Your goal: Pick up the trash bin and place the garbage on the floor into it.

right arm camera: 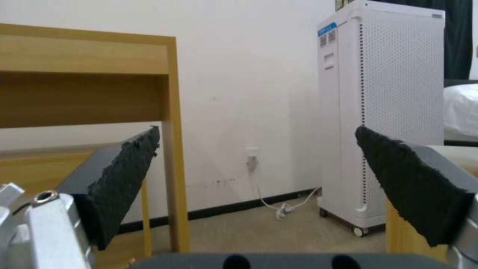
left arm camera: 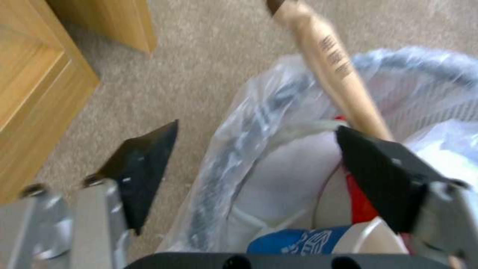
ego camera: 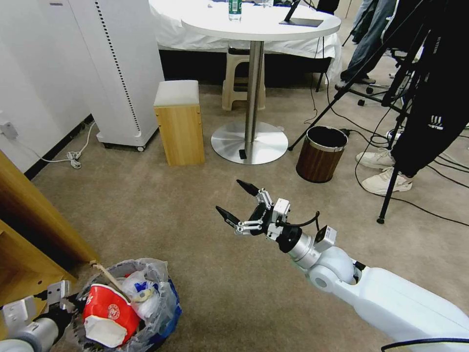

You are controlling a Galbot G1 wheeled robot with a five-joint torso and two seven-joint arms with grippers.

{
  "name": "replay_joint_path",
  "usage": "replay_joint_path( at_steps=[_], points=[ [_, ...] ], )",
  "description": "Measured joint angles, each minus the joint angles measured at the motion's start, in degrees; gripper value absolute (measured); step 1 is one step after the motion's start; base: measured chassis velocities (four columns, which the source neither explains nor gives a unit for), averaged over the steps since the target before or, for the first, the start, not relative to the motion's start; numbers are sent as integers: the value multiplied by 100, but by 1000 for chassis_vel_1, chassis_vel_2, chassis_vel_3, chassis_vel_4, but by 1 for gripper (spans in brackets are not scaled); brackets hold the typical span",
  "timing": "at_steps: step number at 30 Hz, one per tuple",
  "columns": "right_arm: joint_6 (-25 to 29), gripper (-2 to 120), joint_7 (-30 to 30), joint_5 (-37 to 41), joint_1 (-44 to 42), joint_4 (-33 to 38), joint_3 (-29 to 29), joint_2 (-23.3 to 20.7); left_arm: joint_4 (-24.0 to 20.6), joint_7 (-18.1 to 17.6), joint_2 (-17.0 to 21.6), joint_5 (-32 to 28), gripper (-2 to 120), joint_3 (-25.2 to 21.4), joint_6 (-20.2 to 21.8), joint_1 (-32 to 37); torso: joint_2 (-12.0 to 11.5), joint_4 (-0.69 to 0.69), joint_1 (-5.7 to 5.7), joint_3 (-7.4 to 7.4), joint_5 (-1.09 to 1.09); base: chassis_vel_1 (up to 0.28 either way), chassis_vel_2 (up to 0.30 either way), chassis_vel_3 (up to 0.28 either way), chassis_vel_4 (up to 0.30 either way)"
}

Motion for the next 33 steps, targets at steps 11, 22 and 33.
replay_joint_path(
  at_steps=[11,22,33],
  points=[
    [46,100,17,-127,-37,-131,-16,84,234,79,-22,236,99,38,-395,-337,0,0,0,0,0,0,0,0,0],
    [60,100,341,-321,-64,-469,-22,275,833,234,18,591,99,164,-847,-1102,0,-1,0,0,0,0,0,0,0],
    [1,100,668,-409,-14,-699,42,444,875,244,-58,765,99,132,-1105,-1253,0,1,0,0,0,0,0,0,0]
  ],
)
